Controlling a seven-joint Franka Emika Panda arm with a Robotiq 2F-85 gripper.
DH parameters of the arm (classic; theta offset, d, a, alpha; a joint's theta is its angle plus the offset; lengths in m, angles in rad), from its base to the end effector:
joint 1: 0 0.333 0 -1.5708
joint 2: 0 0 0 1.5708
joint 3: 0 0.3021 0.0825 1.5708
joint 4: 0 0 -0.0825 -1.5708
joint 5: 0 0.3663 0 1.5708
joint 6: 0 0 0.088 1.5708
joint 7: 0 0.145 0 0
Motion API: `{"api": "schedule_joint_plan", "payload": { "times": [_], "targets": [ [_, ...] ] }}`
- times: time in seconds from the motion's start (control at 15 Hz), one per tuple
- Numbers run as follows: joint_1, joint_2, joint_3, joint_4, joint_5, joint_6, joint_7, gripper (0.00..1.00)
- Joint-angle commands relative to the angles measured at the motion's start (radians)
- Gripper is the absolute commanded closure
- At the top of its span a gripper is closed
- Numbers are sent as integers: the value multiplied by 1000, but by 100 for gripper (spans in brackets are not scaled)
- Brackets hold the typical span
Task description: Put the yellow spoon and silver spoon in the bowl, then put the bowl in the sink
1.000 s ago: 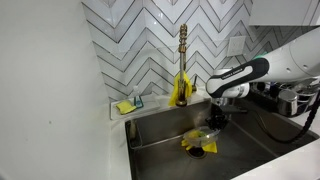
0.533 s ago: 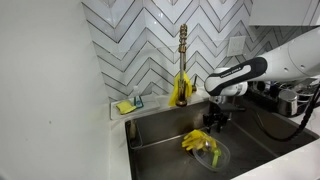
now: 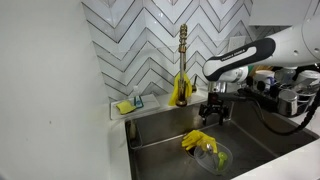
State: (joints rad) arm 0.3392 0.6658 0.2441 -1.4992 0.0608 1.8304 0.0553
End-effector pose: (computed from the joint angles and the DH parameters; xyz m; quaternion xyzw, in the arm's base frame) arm 0.5383 0.3440 0.2288 -0.9542 -0.2317 0.1823 0.0509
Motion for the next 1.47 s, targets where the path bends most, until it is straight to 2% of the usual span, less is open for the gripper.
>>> {"api": "schedule_joint_plan", "payload": {
  "times": [0.0,0.2,0.27,0.4,0.67,0.93,1.27,1.33,1.4],
  "targets": [
    [3,-139,-14,-97,19,-75,82,0],
    [6,-230,-17,-126,33,-170,164,0],
    [14,-263,-27,-139,-2,-212,184,0],
    [18,-321,-33,-156,-93,-302,159,0],
    [5,-420,-18,-190,-201,-397,84,0],
    [3,-506,-8,-224,-271,-447,99,0],
    [-9,-601,-2,-272,-321,-431,119,0],
    [-11,-541,0,-209,-300,-445,105,0],
    [-13,-556,1,-215,-303,-445,105,0]
  ]
}}
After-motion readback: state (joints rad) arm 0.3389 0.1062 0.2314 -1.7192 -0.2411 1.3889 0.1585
